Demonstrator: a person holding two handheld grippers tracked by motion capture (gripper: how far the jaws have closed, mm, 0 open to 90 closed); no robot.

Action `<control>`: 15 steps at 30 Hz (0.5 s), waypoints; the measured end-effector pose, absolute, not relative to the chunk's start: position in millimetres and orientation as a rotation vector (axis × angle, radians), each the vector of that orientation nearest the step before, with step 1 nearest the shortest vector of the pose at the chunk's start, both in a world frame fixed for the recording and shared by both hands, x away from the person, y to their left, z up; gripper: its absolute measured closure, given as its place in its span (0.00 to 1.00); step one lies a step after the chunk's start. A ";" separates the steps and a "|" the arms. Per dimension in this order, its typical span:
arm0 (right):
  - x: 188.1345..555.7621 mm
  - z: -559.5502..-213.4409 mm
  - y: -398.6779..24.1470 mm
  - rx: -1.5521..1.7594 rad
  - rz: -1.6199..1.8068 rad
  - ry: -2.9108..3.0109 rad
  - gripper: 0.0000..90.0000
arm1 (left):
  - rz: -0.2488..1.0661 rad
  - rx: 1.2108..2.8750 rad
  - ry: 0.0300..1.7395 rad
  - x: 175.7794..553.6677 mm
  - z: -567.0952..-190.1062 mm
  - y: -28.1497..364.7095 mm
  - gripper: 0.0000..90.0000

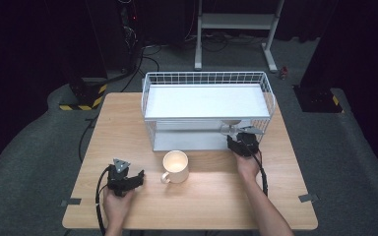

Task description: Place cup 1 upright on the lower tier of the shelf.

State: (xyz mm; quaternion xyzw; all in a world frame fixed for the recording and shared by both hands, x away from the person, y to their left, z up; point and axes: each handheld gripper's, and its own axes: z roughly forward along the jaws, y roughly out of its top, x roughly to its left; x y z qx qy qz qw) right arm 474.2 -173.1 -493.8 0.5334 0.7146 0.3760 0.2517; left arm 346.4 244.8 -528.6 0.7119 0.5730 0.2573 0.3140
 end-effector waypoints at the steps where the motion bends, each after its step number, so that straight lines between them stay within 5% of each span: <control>1: 471.9 -494.1 -175.5 1.448 1.028 1.946 0.54 | 0.678 1.877 1.511 346.4 -528.6 244.7 0.26; 15: 452.6 -484.3 -183.7 1.365 1.083 1.960 0.52 | 0.678 1.877 1.510 346.4 -528.6 244.7 0.26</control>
